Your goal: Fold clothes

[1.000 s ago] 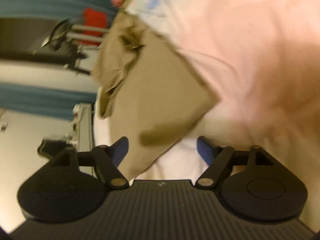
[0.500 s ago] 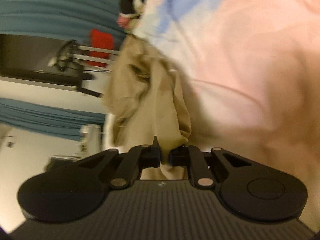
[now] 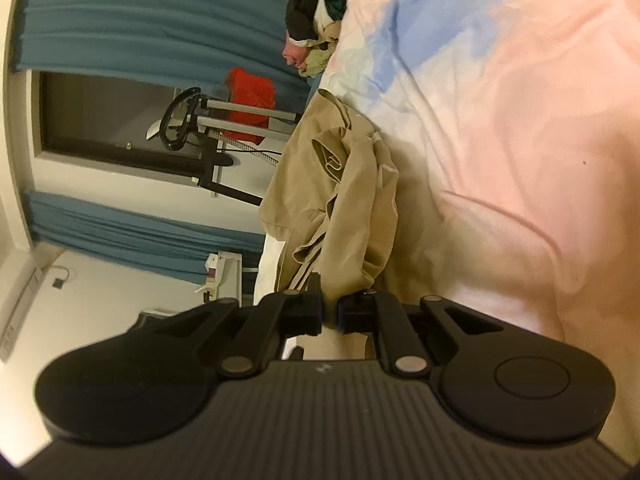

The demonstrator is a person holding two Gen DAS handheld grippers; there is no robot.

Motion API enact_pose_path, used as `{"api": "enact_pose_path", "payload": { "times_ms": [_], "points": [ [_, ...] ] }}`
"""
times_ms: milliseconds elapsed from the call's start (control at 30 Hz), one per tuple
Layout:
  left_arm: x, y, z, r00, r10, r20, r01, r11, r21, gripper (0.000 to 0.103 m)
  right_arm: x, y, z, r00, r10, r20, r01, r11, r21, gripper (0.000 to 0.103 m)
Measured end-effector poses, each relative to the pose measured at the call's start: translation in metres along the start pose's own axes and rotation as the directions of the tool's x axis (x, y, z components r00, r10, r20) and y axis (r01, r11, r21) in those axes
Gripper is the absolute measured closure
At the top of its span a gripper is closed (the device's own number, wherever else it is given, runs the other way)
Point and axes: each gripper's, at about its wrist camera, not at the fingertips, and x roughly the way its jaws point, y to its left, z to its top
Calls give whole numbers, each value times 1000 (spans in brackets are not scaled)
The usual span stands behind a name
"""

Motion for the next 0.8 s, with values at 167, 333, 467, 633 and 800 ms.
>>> {"api": "enact_pose_path", "payload": {
  "times_ms": [167,333,467,633,800],
  "points": [
    [-21,-12,-9,996,-2,87,-4,997,73,94,-1,2,-6,1000,-23,-1,23,998,-54,93],
    [-65,-25,-14,990,-40,136,27,996,91,97,-11,9,-20,999,-47,-3,46,993,-106,93],
    [-100,-45,-31,988,-46,147,24,988,152,97,-35,26,-32,1000,-22,-6,21,989,-149,93],
    [-145,-70,-79,990,-39,139,3,968,251,97,-91,38,-63,999,-14,43,24,975,-221,93],
    [-192,-64,-135,994,-21,109,-4,974,228,97,-156,23,-105,996,-6,87,22,984,-177,93]
  ]
}}
